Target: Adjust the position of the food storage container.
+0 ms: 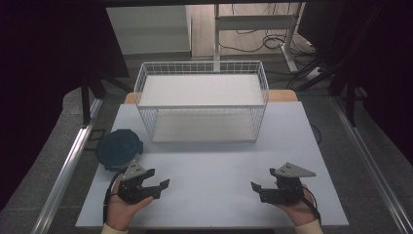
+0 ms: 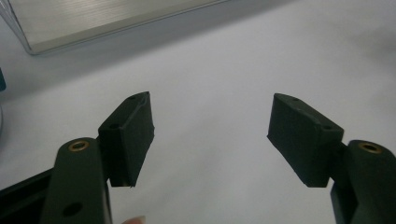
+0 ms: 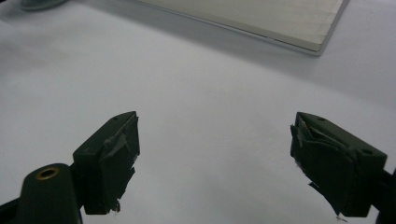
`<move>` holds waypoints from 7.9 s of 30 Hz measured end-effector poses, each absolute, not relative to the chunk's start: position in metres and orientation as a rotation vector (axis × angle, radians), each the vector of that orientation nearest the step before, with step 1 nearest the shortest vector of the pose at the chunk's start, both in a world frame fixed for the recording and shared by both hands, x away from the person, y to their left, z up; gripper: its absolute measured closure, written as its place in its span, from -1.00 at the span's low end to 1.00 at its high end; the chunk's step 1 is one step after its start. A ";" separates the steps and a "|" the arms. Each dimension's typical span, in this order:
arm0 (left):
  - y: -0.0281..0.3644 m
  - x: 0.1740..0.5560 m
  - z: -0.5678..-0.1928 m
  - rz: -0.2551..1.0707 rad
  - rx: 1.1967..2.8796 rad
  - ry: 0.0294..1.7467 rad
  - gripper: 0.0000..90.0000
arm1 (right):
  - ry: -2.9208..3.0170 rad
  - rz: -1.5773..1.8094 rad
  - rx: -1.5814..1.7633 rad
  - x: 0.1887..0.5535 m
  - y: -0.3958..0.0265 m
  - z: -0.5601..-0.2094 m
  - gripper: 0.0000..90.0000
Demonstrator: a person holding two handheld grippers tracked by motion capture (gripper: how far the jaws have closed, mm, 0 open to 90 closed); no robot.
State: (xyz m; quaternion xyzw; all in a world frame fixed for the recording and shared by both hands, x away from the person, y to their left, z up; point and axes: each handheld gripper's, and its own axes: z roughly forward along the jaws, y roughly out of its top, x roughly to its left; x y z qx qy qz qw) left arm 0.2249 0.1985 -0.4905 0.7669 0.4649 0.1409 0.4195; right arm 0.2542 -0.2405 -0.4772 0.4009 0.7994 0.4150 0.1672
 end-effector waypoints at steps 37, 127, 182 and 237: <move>0.201 0.229 -0.461 0.348 1.944 1.128 -0.34 | 2.233 1.201 1.199 0.257 -0.261 -0.481 -0.61; 0.394 0.382 -0.485 0.461 2.085 1.613 1.00 | 2.245 1.106 1.260 0.264 -0.262 -0.495 -0.57; 0.295 0.346 -0.481 0.363 2.264 1.262 1.00 | 2.247 1.093 1.257 0.263 -0.260 -0.495 -0.57; 0.300 0.309 -0.511 0.230 2.232 1.363 1.00 | 2.227 1.091 1.272 0.262 -0.262 -0.494 -0.57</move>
